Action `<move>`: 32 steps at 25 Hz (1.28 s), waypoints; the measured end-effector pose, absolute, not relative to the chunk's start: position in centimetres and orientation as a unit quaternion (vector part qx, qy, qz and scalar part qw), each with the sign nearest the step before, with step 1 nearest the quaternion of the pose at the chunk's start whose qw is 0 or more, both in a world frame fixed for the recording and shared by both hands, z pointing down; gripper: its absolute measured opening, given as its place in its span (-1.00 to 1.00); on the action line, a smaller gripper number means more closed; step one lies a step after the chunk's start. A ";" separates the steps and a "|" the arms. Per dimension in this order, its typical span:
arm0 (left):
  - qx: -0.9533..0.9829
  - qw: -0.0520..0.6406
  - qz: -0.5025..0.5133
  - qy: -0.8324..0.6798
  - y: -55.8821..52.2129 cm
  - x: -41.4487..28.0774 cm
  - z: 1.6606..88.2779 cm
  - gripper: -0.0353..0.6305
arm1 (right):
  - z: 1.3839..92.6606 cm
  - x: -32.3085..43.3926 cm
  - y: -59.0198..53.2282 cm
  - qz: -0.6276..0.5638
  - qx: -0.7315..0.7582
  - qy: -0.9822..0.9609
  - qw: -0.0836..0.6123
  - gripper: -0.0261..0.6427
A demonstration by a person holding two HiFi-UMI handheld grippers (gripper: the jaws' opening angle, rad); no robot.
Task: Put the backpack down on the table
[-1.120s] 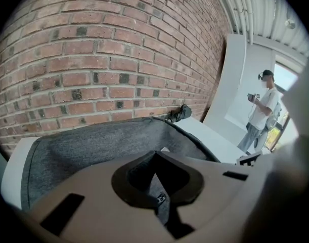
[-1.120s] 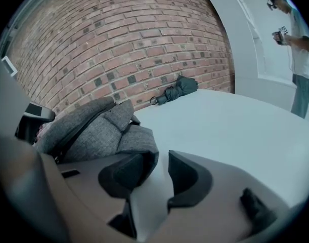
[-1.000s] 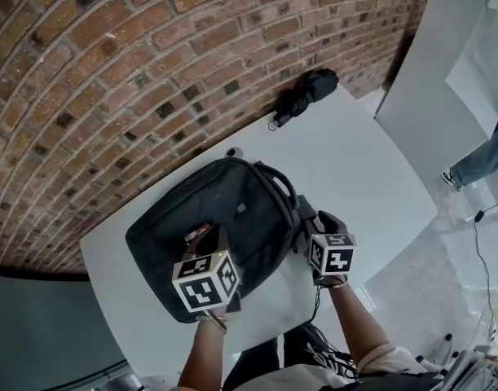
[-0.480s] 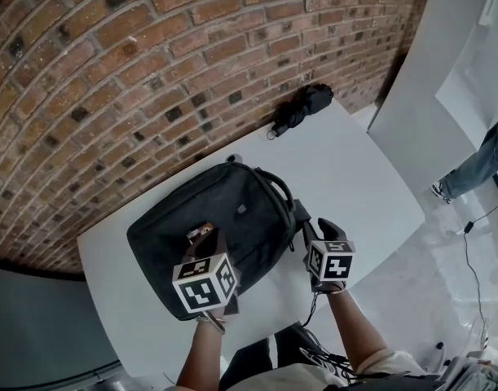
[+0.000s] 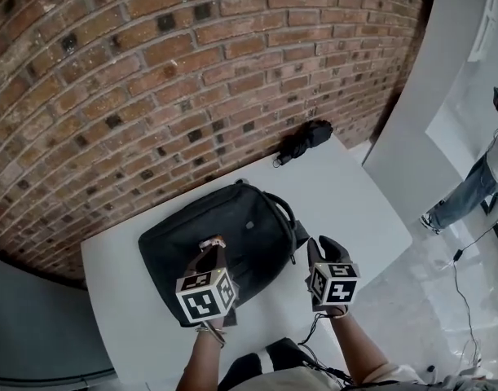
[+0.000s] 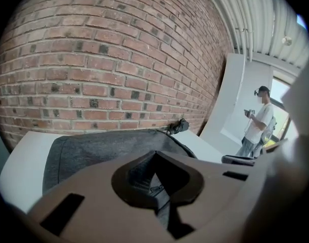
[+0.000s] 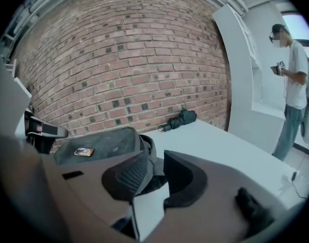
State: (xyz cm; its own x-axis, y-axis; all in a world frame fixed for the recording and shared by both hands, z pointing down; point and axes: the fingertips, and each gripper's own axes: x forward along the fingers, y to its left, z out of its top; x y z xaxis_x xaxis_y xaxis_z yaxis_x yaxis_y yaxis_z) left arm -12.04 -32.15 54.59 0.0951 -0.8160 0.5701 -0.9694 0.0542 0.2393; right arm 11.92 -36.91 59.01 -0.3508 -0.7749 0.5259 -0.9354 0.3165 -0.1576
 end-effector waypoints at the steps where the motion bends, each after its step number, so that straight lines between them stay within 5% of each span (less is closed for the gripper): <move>1: 0.676 0.303 0.126 -0.660 -31.9 -12.1 54.5 -0.86 | 58.2 12.0 -36.6 0.215 0.546 -0.791 0.175 -0.62; 14: 0.700 0.272 0.106 -0.652 -28.6 -12.6 50.3 -0.86 | 51.6 10.3 -33.4 0.188 0.571 -0.792 0.111 -0.80; 32: 0.701 0.264 0.109 -0.653 -28.3 -14.5 50.2 -0.86 | 50.7 9.6 -32.4 0.168 0.576 -0.790 0.127 -0.83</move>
State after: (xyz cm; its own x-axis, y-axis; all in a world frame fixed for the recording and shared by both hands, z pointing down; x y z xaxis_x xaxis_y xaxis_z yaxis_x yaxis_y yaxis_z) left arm -14.45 -28.35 50.16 0.1224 -0.8587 0.4977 -0.9736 -0.0067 0.2280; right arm 9.60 -32.38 50.66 -0.3038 -0.8670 0.3949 -0.9527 0.2796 -0.1191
